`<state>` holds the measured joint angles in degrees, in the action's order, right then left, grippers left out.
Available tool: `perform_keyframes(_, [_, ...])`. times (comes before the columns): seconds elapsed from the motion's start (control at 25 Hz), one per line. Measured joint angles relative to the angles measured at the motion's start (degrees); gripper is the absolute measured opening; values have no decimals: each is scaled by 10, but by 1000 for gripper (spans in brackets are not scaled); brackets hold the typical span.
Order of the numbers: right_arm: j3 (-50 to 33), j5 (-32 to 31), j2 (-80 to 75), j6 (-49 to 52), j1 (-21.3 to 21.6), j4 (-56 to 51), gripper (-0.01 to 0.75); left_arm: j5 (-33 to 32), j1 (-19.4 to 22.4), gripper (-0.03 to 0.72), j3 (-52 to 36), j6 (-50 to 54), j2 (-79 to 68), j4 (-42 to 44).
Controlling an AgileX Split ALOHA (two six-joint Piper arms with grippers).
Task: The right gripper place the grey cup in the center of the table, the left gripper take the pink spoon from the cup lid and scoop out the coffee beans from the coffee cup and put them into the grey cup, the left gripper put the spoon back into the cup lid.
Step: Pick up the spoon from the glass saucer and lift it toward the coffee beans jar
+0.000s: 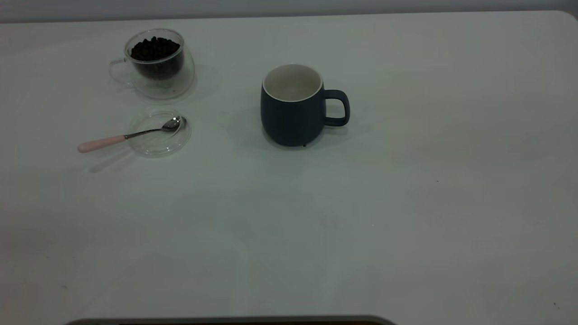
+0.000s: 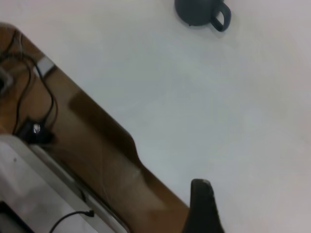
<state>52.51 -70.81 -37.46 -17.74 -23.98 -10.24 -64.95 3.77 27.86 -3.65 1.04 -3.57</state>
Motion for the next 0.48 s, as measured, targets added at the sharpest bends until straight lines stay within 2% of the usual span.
perform_keyframes(0.16, [-56, 0, 112, 29, 30, 0, 588, 0, 0, 587, 0, 0, 0, 0])
perform_keyframes(0.48, [-98, 0, 239, 36, 170, 0, 588, 0, 0, 587, 0, 0, 0, 0])
